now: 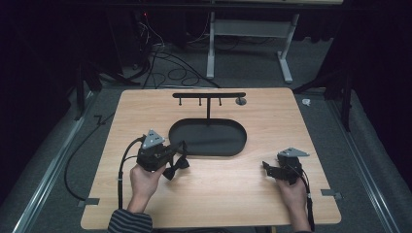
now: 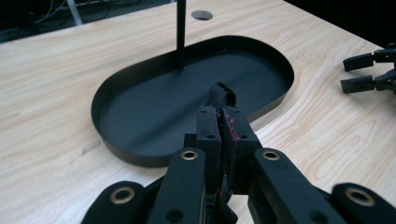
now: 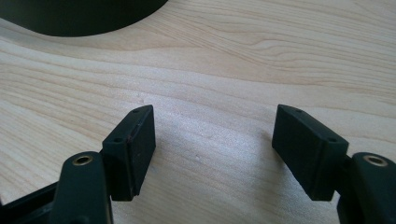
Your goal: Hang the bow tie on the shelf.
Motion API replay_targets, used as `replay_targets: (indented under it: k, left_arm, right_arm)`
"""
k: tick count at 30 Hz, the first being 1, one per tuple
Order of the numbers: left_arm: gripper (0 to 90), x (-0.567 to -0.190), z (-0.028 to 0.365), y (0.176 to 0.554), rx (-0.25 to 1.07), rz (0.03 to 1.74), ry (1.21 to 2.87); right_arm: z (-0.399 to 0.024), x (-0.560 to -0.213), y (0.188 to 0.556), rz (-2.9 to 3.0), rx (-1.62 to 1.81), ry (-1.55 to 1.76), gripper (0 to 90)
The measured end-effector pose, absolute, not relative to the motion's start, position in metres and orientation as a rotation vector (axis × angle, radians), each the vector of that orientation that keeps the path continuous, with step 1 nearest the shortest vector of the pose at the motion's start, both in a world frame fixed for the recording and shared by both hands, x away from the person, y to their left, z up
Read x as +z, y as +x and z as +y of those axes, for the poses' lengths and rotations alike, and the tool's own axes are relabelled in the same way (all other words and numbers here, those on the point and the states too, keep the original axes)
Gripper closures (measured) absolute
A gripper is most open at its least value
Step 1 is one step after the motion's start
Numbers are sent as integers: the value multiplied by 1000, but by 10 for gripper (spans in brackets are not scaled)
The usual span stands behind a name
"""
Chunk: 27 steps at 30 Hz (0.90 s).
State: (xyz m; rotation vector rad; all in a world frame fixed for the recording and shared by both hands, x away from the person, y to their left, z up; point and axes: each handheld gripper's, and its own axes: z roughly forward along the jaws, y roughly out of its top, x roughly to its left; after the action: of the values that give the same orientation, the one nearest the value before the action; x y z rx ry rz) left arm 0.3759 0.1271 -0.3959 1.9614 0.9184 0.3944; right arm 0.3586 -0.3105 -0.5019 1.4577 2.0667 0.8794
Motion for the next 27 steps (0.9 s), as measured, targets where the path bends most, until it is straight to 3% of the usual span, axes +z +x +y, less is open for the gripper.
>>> replay_targets:
  k: [27]
  left_arm:
    - [863, -367, 91, 414, 380, 816, 1995]
  right_arm:
    - [-310, -502, 359, 2066, 877, 1460, 315]
